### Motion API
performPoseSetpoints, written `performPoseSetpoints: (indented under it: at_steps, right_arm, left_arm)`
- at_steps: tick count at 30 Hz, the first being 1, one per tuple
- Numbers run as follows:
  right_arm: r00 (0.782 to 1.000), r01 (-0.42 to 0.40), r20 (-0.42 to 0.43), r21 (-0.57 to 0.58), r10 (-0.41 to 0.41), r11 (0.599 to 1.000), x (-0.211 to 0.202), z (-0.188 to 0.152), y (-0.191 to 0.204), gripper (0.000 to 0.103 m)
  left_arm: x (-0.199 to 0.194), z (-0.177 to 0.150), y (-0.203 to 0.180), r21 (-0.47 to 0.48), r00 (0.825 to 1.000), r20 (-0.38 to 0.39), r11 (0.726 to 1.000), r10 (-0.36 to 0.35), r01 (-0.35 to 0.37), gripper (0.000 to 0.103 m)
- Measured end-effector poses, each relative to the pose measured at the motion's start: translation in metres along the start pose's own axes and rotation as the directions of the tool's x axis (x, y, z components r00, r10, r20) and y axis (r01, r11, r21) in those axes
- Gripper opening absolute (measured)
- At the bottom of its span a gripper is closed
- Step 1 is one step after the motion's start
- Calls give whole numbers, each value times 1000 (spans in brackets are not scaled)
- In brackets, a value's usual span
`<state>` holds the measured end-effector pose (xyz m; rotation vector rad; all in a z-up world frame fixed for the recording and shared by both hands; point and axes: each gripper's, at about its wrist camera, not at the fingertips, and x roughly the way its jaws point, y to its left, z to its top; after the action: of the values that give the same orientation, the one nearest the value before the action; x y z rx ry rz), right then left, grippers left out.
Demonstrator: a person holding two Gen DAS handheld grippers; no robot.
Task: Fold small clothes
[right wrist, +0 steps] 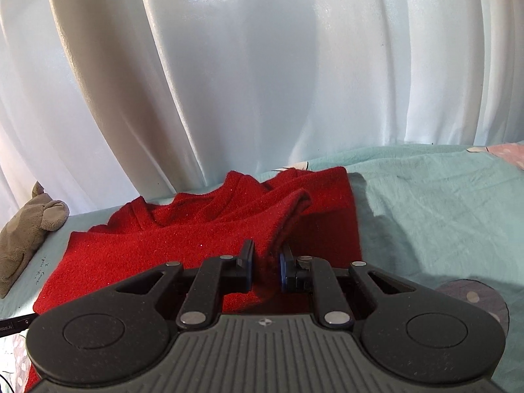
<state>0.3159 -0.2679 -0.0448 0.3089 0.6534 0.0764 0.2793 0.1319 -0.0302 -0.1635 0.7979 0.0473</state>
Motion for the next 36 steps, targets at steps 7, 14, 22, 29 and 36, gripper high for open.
performPoseSetpoints:
  at_steps: [7,14,22,29,36]
  right_arm:
    - [1000,10,-23,43,-9,999,-1,-13,-10,14]
    - [999,24,-33,61,-22,998,0,-19,-17,14]
    - [996,18,-88,130,-7,991,2,-26,-29,26]
    - [989,-76,-96,290,108,954,-4,-30,-39,34]
    - [993,-41,-96,197,61,979,1,-24,-24,14]
  left_arm:
    - [0,-1,-2,3,1000,-2,1000,-3,3,14]
    - [1,-1,-1,8,1000,-8,1000,-6,6,14]
    - [-13,-2,6,3,1000,4,1000,0,0,26]
    - [-21,-1,17,-39,1000,19,999,10,-9,26]
    - [-17,7,7,13,1000,19,1000,4,-5,36]
